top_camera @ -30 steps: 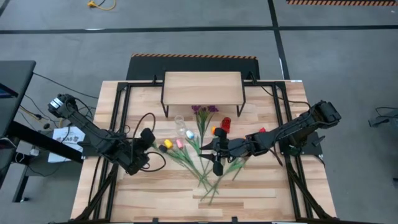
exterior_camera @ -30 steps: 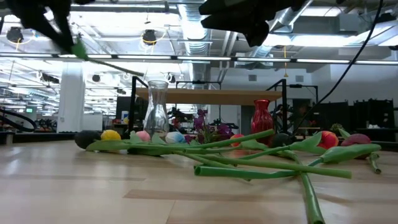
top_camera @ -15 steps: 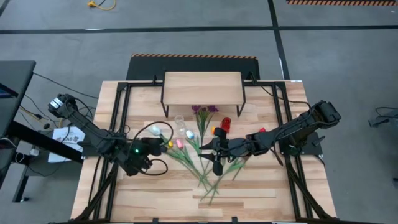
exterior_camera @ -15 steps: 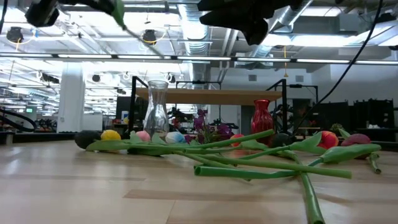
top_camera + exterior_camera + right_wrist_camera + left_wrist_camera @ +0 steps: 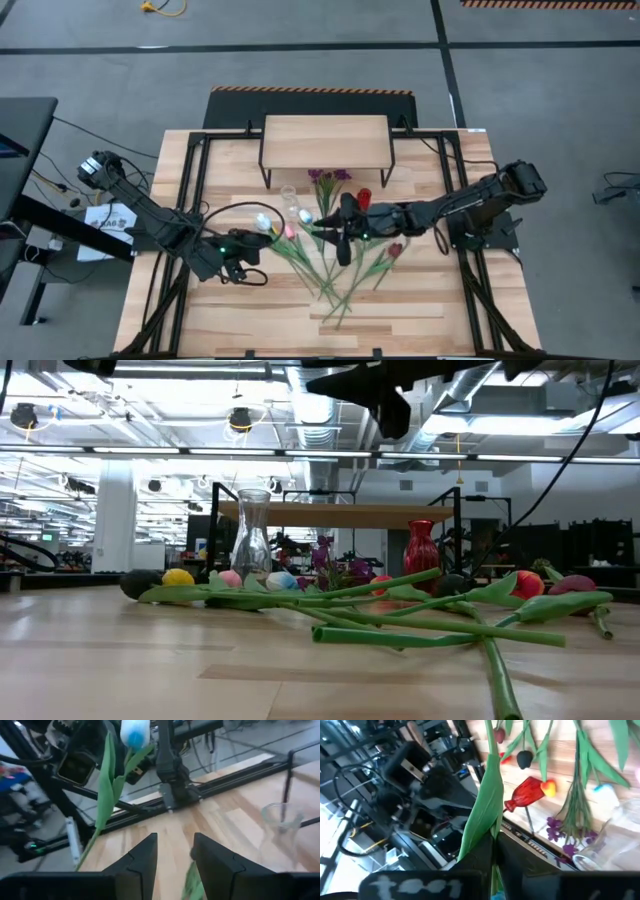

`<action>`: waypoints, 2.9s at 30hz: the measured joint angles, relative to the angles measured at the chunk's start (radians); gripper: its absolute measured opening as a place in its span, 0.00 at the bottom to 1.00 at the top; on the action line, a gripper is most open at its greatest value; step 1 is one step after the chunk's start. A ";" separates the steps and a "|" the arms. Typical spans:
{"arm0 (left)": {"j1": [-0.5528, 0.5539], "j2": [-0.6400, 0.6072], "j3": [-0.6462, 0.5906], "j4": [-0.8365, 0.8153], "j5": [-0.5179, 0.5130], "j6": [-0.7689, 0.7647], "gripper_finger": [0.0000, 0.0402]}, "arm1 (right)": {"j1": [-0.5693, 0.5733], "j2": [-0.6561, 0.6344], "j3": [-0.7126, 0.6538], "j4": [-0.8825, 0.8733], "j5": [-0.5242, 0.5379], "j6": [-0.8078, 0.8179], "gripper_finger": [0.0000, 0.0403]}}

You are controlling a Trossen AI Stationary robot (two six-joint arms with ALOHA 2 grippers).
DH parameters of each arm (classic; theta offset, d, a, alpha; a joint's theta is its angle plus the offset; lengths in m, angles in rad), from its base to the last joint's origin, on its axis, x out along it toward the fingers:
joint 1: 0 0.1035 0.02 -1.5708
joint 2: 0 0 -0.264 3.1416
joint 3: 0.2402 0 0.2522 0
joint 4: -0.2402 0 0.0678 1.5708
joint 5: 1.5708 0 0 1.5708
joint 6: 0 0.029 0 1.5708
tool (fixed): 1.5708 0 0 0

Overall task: Pick and place flowers into a vace then onto a shelf
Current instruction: Put the left white blue flower into the red flower vase

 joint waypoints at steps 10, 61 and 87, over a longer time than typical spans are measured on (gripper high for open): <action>0.029 0.000 0.000 0.006 0.119 0.076 0.02 | -0.040 0.000 0.002 0.084 -0.240 -0.016 0.30; 0.334 0.003 0.000 0.264 0.460 0.751 0.02 | -0.110 0.014 0.044 0.016 -0.315 -0.164 0.30; 0.397 0.126 0.000 0.404 0.507 0.803 0.02 | -0.109 0.013 0.060 -0.009 -0.319 -0.165 0.30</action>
